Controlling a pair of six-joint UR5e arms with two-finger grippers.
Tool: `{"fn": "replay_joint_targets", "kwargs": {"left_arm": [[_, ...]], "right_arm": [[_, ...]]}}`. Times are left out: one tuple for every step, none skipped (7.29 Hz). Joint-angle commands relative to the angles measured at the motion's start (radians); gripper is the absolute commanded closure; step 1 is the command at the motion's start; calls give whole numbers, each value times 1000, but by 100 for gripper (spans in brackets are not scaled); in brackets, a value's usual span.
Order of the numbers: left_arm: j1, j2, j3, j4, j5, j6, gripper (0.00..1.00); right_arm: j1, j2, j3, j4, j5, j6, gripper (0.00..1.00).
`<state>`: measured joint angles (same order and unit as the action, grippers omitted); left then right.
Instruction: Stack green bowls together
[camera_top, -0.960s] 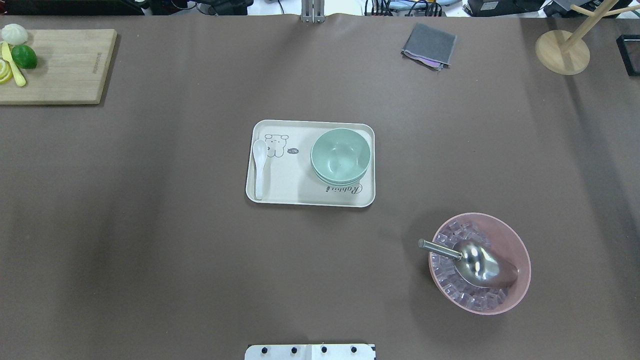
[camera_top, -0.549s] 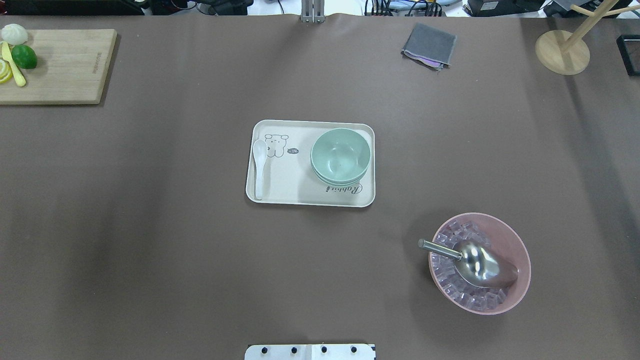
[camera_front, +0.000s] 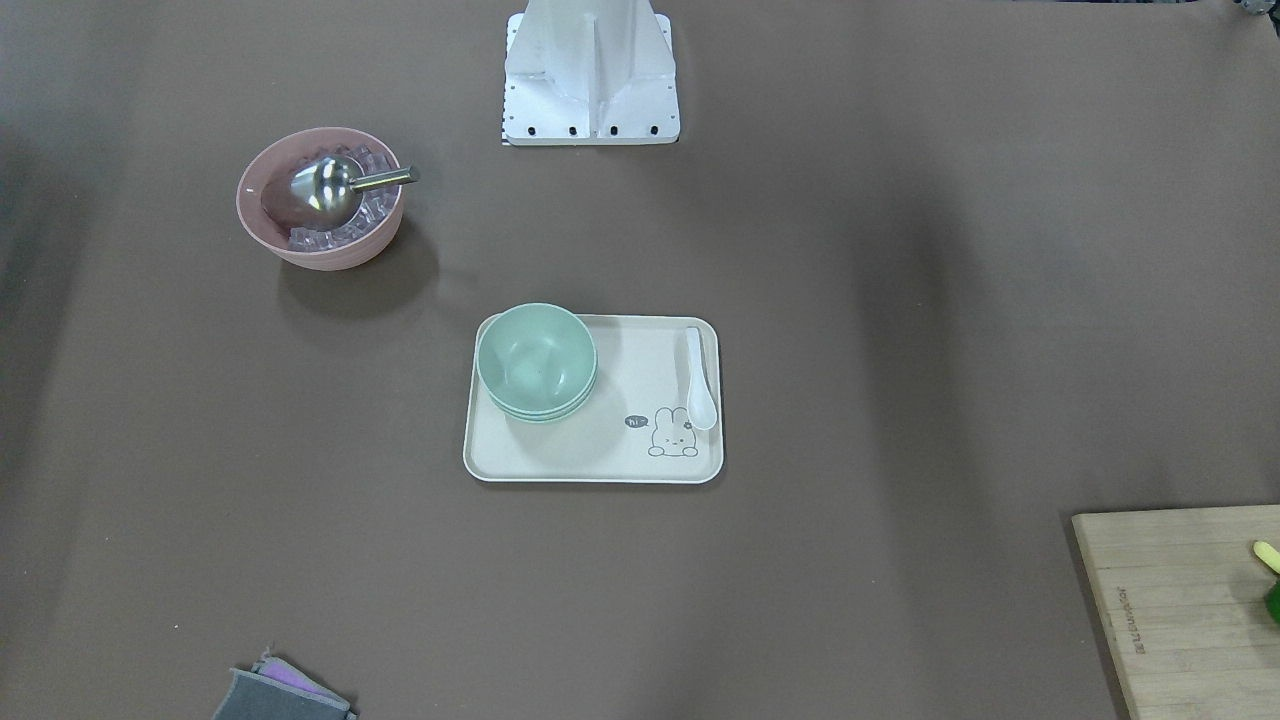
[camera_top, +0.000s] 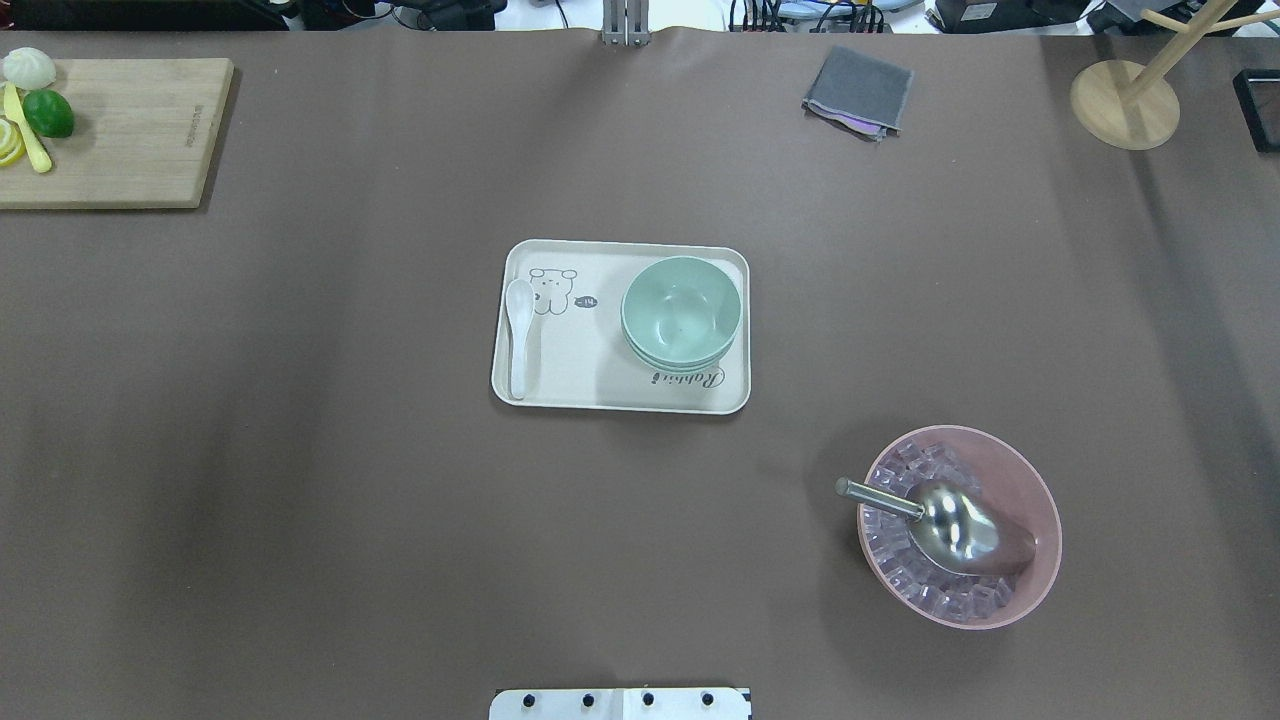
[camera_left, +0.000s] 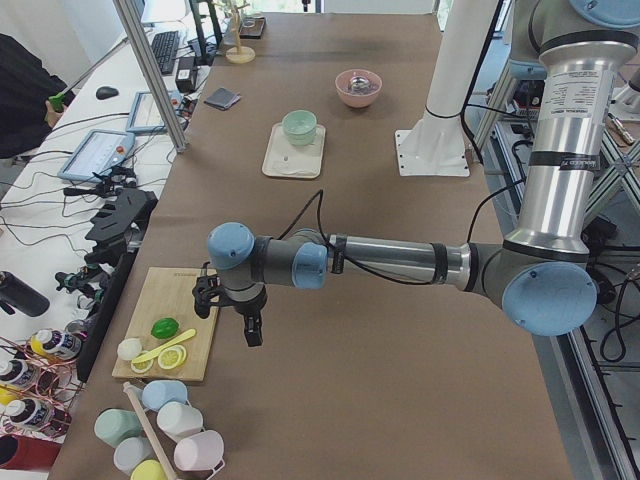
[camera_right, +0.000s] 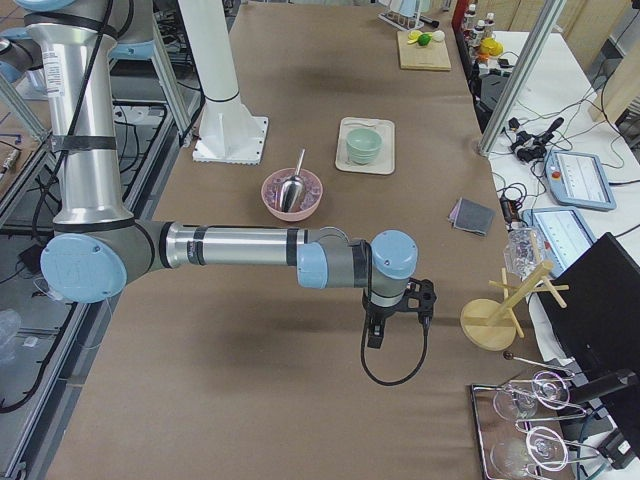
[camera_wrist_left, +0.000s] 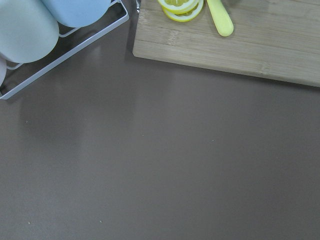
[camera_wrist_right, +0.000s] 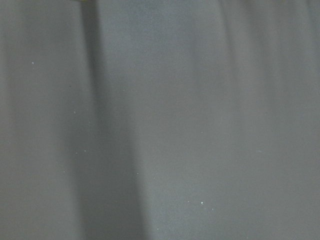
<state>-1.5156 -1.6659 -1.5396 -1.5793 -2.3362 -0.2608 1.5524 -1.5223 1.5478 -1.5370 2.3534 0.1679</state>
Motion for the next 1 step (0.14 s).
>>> {"fn": "replay_joint_targets", "kwargs": {"left_arm": [[0,-3,3,1,0,0,2]], "right_arm": [[0,1,0,0,-2,-1,0]]}}
